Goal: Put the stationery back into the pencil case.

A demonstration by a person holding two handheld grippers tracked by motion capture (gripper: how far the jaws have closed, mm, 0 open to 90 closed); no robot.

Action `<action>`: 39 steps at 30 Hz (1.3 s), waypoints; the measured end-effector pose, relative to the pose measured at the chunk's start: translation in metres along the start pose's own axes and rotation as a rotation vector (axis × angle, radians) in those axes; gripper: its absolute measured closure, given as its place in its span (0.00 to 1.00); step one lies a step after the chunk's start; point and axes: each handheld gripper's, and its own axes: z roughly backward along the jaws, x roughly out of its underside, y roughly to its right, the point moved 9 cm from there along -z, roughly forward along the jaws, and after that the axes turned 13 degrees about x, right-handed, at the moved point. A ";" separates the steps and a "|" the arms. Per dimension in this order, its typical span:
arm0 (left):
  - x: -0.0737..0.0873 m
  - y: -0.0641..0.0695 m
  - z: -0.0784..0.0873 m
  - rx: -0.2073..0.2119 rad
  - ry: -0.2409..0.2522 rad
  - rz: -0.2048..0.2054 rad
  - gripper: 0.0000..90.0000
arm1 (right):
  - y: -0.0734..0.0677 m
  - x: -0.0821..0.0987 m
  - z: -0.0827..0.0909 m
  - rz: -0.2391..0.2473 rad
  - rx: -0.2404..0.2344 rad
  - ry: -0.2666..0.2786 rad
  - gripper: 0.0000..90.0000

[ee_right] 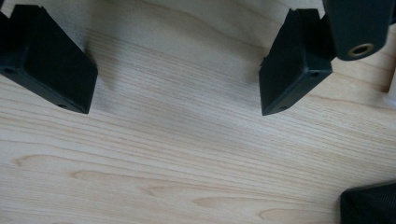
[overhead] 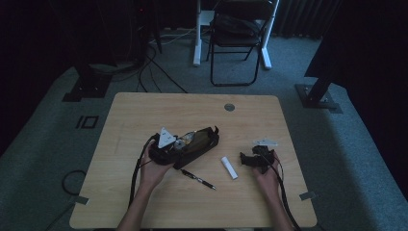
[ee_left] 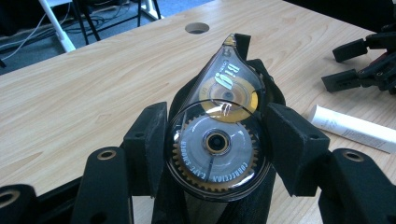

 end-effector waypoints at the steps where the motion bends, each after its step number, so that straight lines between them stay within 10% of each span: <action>1: 0.000 0.000 0.000 0.001 -0.001 -0.001 0.46 | 0.000 0.000 0.000 0.000 0.000 0.000 0.13; 39: 0.010 -0.006 -0.032 0.036 -0.048 0.042 0.46 | 0.000 0.000 0.000 0.000 0.000 0.000 0.13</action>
